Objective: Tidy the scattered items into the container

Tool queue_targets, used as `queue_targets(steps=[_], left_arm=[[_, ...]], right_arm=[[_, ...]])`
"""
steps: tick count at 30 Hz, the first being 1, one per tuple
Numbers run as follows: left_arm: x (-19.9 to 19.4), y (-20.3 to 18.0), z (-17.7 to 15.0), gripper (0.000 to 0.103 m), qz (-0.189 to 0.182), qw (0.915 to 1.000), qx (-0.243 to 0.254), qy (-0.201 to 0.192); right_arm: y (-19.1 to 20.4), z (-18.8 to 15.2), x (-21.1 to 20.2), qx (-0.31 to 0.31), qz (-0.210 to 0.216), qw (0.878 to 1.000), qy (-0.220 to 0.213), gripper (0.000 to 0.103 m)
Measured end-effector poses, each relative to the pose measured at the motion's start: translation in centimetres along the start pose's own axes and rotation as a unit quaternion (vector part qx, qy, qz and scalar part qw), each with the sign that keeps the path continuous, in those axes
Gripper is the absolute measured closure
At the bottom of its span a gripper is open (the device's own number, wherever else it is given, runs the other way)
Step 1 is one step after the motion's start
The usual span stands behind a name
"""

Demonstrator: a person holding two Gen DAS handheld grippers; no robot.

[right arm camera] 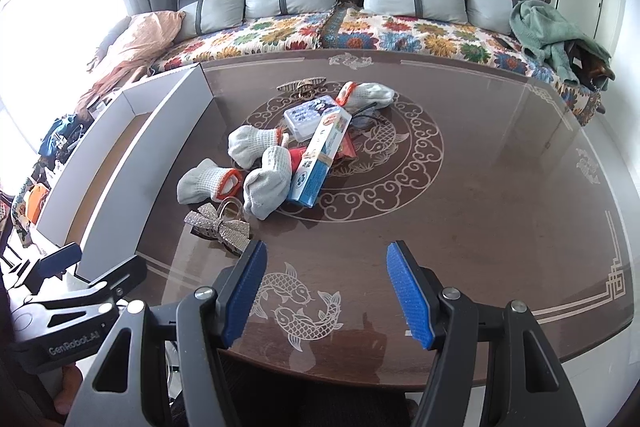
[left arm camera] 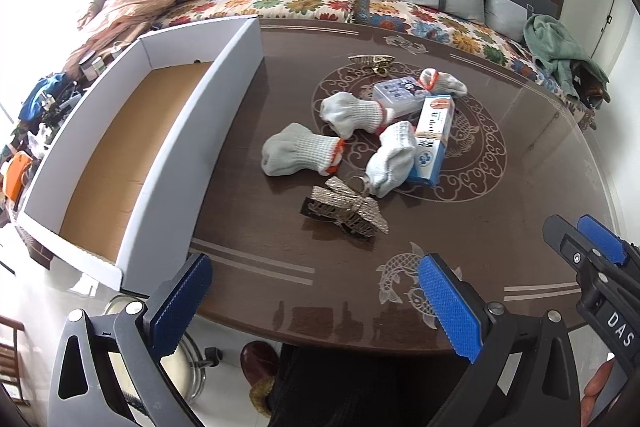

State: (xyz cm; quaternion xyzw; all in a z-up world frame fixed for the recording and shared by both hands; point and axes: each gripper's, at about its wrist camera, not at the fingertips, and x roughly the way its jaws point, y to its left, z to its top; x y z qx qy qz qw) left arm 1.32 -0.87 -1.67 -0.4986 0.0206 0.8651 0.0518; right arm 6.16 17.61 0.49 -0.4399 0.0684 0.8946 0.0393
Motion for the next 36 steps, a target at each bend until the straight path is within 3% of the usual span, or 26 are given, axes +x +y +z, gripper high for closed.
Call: queue_targets(steps=[11,22,30,36], left_arm=[[-0.2,-2.2,0.6,0.0,-0.021,0.9994,0.027,-0.006],[0.6,-2.5,0.4,0.0,-0.07,0.9969,0.036,0.01],[1.1,0.1,-1.1,0.0,-0.071,0.9974,0.013,0.01],[2.3,2.5,-1.9,0.0,-0.078,0.9965,-0.017,0.025]], right_arm=[[-1.6,-0.3,-0.2,0.015,-0.001,1.0,0.003,0.039],[-2.5,-0.4,-0.3,0.025,-0.001,1.0,0.003,0.039],[-1.3,-0.9,-0.4,0.02,0.013,1.0,-0.004,0.039],[-0.7,-1.6,0.9,0.022,0.021,0.999,0.015,0.039]])
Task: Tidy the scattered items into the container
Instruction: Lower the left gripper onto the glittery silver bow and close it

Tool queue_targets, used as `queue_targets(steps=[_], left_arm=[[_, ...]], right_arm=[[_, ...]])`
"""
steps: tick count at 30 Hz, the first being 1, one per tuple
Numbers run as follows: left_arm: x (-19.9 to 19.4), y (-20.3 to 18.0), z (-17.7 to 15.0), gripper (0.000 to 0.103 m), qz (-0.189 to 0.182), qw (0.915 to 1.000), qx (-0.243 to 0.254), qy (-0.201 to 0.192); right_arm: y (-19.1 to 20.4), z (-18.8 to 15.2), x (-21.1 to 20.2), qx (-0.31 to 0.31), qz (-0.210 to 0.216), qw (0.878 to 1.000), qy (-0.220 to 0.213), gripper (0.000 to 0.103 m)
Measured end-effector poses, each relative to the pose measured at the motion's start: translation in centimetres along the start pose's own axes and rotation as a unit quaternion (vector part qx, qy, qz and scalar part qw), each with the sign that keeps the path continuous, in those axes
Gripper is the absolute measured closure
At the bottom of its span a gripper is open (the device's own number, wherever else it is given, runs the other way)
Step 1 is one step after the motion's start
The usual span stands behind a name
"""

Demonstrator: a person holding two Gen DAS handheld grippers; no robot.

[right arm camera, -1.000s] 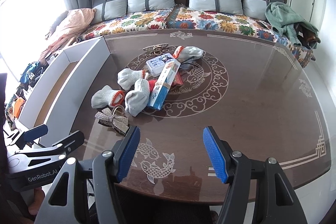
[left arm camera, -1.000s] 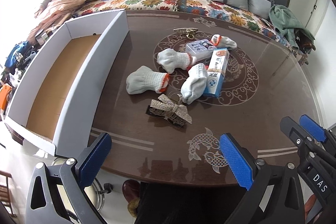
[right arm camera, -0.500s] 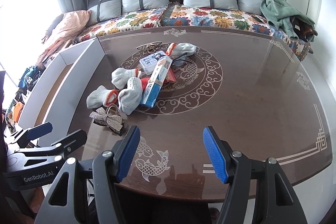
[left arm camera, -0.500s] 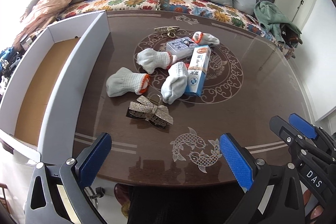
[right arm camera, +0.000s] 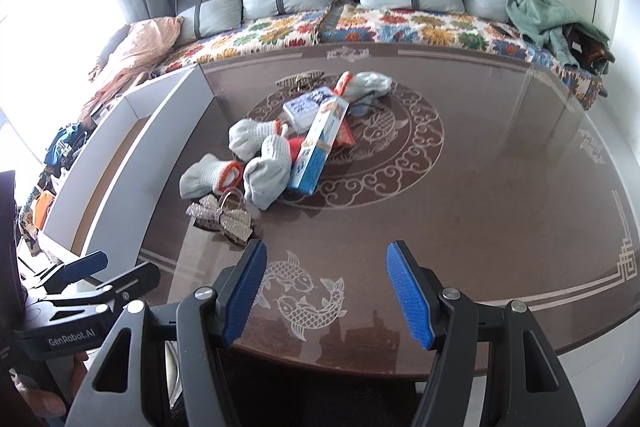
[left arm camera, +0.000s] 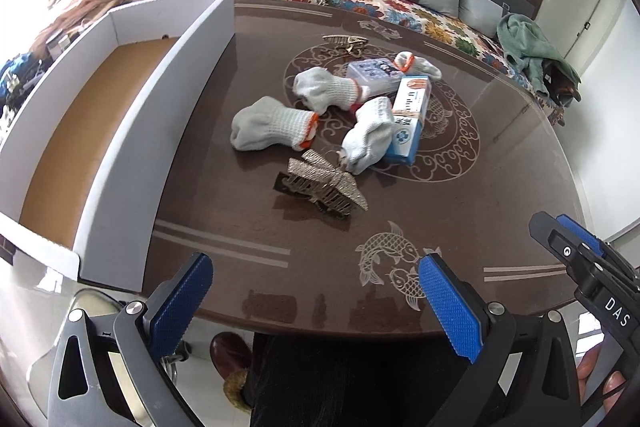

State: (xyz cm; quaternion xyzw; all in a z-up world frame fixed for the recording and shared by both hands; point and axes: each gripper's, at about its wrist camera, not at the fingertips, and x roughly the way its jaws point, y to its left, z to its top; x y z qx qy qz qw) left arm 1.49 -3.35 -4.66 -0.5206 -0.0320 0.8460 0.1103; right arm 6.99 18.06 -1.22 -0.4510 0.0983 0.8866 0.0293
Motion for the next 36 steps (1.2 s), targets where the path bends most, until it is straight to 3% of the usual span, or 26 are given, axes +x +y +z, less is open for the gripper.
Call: queue_targets(steps=[6,11,16,24,36], left_arm=[[1.0,0.4,0.3,0.0,-0.032,0.9987,-0.039,0.009],[3.1,-0.7,1.7,0.0,-0.015,0.9982,-0.053,0.021],[6.2,-0.6,3.4,0.0,-0.025,0.9943,-0.094,0.043],[9.5,0.8,5.7,0.0,-0.031,0.9769,-0.197,0.077],[12.8,1.2,5.1,0.0,-0.016,0.9535,-0.282,0.105]], right_arm=[[0.1,0.0,0.3,0.001,0.005,1.0,0.001,0.039],[-0.3,-0.1,0.7,0.008,0.015,1.0,0.006,0.039],[-1.2,-0.2,0.4,0.02,0.017,1.0,0.004,0.039],[-2.4,-0.3,0.9,0.04,0.02,0.999,0.015,0.039],[-3.8,-0.4,1.7,0.053,0.024,0.998,0.025,0.039]])
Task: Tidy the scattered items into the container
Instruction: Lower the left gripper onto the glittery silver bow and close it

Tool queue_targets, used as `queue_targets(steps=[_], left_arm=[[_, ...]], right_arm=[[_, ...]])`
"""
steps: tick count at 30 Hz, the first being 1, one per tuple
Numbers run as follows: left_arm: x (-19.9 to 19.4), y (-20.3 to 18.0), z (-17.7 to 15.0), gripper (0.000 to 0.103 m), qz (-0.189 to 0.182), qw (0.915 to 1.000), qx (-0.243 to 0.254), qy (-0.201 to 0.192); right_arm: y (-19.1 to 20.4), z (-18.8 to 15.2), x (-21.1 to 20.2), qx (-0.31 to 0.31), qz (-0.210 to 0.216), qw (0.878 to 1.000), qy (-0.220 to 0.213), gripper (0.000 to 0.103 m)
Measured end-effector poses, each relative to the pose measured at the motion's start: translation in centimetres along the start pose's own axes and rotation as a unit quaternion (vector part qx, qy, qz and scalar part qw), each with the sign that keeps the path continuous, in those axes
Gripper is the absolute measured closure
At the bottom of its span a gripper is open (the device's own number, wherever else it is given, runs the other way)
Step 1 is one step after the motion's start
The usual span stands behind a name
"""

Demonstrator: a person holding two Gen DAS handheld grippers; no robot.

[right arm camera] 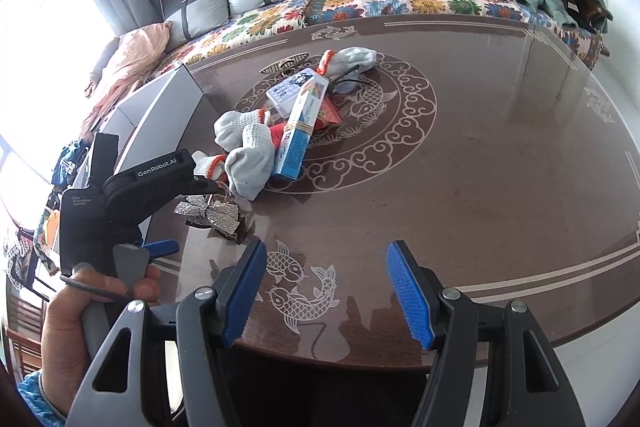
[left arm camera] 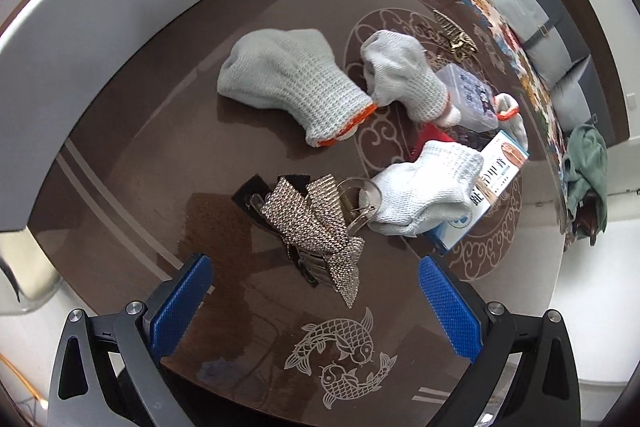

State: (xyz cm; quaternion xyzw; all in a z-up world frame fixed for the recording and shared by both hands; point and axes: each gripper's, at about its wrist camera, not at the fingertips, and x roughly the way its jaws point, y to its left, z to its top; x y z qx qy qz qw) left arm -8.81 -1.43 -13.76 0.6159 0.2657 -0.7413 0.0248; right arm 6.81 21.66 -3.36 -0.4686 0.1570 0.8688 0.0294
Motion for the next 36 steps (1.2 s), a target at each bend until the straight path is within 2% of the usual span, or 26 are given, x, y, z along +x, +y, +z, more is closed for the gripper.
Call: queue_targets(steps=[8,18,20,22,24,31,36], left_arm=[[1.6,0.9,0.4,0.0,0.014,0.9982,-0.057,-0.004],[2.8,1.2,0.6,0.0,0.019,0.9976,-0.066,-0.01],[2.7,1.2,0.7,0.009,0.015,0.9981,-0.058,-0.016],[2.4,0.9,0.8,0.04,0.006,0.9988,-0.043,-0.021],[2.1,0.6,0.9,0.059,-0.01,0.9992,-0.031,-0.022],[-0.2,1.5,0.8,0.063,-0.018,0.9994,0.0,-0.03],[-2.4,2.8,0.3,0.063,-0.015,0.9979,0.032,-0.054]], right_arm=[[-1.3,-0.2,0.3,0.015,0.001,1.0,0.007,0.039],[-2.1,-0.4,0.6,0.024,0.0,1.0,0.012,0.039],[-2.1,-0.5,0.6,0.025,0.0,1.0,0.013,0.039],[-2.1,-0.5,0.6,0.024,0.0,1.0,0.013,0.039],[-2.1,-0.5,0.6,0.024,-0.001,1.0,0.013,0.039],[-1.9,-0.6,0.7,0.023,0.004,1.0,0.013,0.039],[-1.9,-0.8,1.3,0.031,0.014,0.999,0.021,0.039]])
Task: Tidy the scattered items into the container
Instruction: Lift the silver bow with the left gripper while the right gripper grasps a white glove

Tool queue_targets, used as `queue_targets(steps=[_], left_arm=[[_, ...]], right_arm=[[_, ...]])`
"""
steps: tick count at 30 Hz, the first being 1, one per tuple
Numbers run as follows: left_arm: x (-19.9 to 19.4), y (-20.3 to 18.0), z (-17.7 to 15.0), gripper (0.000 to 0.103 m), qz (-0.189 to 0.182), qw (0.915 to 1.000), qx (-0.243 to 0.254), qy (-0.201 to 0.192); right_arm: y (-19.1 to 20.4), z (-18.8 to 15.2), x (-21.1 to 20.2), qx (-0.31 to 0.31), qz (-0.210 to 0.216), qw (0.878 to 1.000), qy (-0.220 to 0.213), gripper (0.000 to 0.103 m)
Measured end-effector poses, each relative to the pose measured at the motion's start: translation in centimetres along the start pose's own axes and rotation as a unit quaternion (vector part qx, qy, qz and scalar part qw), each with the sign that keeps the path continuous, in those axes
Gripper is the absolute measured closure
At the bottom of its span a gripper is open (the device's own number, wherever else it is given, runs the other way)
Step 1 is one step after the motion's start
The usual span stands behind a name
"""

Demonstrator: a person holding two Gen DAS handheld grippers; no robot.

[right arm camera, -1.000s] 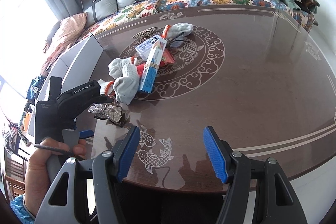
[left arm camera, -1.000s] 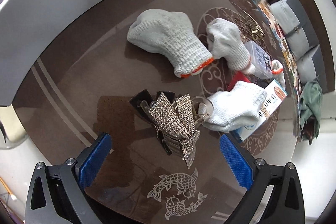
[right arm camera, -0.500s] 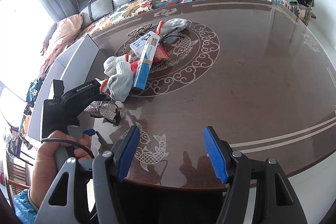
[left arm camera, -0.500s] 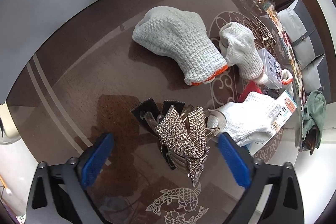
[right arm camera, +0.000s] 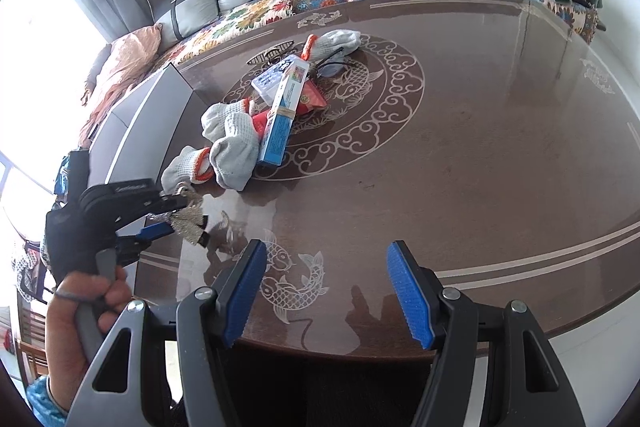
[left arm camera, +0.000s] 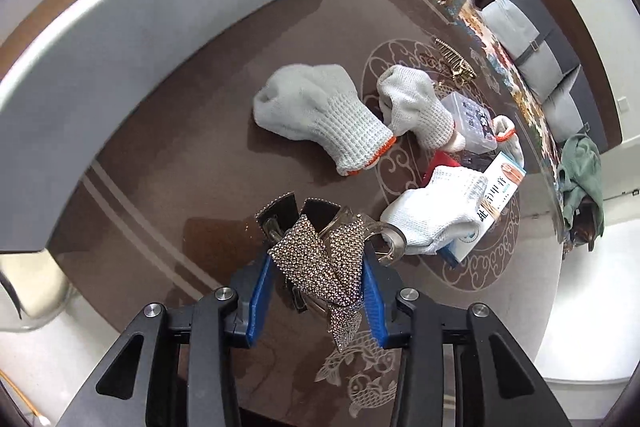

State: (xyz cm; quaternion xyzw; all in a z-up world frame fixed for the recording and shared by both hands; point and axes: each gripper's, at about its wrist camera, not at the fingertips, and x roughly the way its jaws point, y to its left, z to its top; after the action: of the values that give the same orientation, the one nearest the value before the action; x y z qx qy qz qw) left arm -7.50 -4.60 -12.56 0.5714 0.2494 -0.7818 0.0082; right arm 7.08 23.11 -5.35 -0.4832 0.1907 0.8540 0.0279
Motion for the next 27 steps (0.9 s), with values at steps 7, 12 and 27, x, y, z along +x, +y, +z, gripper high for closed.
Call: queue_targets(steps=[7,12,27], left_arm=[[-1.4,1.9,0.0,0.063,-0.005,0.9995,0.021,-0.021],[-1.4,2.9,0.3,0.063,-0.018,0.9996,0.012,-0.016],[-0.7,2.8,0.3,0.063,-0.018,0.9996,0.023,-0.007]], right_arm=[[2.3,1.1,3.2,-0.022,0.056,0.998,0.002,0.039],[5.6,4.8,7.5,-0.05,0.123,0.991,-0.007,0.039],[11.0,8.0,16.8,-0.147,0.036,0.988,0.015,0.039]])
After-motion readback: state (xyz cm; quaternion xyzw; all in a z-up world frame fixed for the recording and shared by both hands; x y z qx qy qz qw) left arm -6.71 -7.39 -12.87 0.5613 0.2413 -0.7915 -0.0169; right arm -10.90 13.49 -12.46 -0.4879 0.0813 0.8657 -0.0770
